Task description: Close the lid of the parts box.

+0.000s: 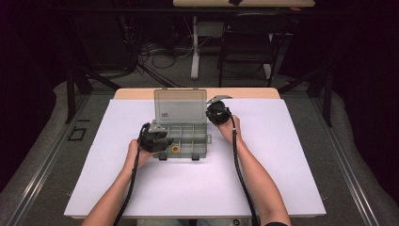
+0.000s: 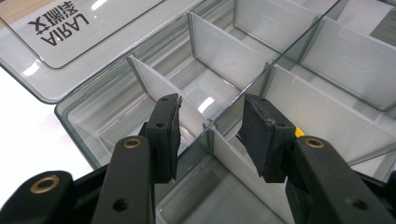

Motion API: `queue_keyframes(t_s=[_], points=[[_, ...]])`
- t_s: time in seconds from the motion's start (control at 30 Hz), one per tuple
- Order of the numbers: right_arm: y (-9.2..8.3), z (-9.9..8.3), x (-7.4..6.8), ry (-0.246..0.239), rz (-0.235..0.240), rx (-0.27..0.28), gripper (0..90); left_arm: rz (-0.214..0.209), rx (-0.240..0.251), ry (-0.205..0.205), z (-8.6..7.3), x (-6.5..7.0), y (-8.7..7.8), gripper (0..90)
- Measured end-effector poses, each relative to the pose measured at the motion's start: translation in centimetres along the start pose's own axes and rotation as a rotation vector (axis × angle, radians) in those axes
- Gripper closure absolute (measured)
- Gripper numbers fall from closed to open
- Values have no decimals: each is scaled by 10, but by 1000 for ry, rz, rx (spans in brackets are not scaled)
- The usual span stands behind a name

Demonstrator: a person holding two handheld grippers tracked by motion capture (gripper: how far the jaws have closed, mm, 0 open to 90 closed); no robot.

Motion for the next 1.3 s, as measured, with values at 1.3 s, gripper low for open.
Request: queue_keyframes(t_s=[1.3], points=[[-15,12,3,-3,4,93,900,-1,4,-7,0,0,0,572]])
Point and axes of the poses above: each handheld gripper's, and its own axes: y roughly forward along the jaws, z roughly out of its top, x roughly to its right, the point moved 1 cm from there along y, roughly forward along the jaws
